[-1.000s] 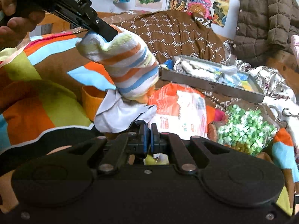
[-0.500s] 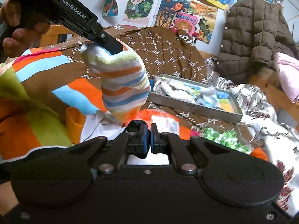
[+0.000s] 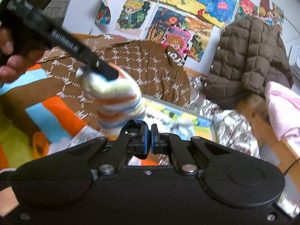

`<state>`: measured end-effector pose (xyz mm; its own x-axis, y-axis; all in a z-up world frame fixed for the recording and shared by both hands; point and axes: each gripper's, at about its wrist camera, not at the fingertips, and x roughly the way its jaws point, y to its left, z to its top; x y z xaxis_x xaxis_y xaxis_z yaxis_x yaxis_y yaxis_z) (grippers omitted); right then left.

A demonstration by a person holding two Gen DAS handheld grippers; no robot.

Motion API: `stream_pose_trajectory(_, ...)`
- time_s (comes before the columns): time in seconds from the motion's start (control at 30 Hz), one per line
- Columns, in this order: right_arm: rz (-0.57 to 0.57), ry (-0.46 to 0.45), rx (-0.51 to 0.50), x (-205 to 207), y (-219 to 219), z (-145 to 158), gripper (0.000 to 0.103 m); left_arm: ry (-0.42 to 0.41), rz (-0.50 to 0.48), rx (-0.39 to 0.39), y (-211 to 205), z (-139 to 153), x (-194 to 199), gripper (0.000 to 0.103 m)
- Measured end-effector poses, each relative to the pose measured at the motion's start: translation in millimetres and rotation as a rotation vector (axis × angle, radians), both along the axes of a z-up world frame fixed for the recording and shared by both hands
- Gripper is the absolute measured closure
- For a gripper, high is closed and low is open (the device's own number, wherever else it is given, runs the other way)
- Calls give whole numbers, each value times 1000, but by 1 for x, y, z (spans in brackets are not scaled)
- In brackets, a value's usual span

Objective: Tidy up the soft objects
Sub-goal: 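Lift the striped towel and black strap and carry both over the frog tray, then lower the towel and strap into the frog tray and open both grippers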

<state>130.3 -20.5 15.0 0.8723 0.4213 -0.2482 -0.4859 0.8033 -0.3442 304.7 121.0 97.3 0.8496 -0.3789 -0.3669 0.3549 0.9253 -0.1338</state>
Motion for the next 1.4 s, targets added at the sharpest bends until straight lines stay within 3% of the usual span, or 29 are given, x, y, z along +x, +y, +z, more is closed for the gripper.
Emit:
stream_pose_trajectory(0.3,-3,-19,6,77,21,33,103,-61,67,-30,7,6,51,94)
stream_pose_trajectory(0.63,-50,-7,15,163,48,58,103,-28,197,-160,34,-7,117,95)
stream_pose_trajectory(1.0,-127,64,-25,232,62,39,103,18,271,-235,48,-46,162,95)
stream_pose_trajectory(1.4,-189,146,-50,274,64,5,103,98,321,-212,58,-88,184,95)
